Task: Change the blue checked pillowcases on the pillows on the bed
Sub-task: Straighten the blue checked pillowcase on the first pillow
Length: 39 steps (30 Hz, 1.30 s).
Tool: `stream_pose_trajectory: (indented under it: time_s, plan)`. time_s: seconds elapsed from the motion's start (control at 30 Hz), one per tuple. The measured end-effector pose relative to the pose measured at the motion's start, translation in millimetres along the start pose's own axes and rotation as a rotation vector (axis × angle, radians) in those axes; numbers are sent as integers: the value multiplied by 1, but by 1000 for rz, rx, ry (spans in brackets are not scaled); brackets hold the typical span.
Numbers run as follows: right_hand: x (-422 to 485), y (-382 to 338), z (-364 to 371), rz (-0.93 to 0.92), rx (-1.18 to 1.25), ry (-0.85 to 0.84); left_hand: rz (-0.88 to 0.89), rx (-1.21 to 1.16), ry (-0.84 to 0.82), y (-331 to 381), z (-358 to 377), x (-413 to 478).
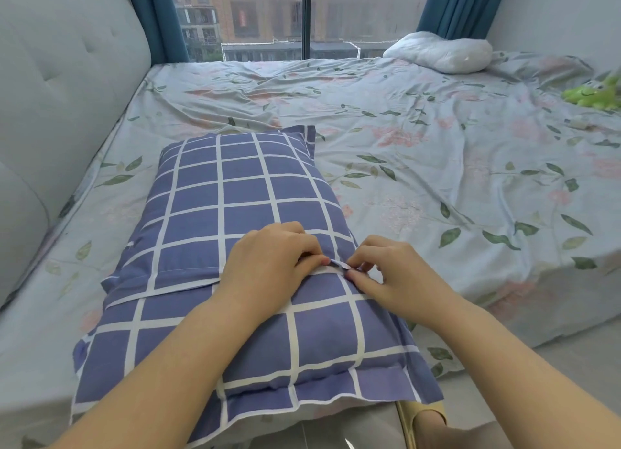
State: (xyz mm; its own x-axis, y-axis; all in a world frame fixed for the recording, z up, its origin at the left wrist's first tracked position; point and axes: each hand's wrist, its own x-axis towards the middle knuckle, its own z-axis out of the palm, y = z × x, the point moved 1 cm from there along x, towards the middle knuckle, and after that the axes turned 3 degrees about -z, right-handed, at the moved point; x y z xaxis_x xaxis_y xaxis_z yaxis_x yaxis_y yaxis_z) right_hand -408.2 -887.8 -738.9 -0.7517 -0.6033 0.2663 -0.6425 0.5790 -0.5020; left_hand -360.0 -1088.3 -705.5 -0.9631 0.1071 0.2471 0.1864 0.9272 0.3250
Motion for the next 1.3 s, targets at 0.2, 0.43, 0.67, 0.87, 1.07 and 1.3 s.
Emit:
stream_pose_trajectory:
  time_s: [0.2,0.43,0.67,0.87,1.07,1.3]
  plan:
    - [10,-2,-5,189,253,71,-152,-130,2,-9,-2,3]
    - [22,-6,5,542,601,1,-223,-188,3,-15,-1,4]
    - [26,-2,8,692,689,8,-207,-208,18,-22,-2,4]
    - [22,-1,9,636,553,75,-174,-159,71,-35,-12,-3]
    - [22,-9,-8,487,491,365,-151,-220,98,-52,-31,-22]
    - [21,-43,-9,249,470,468,-124,-325,225,-61,-55,-45]
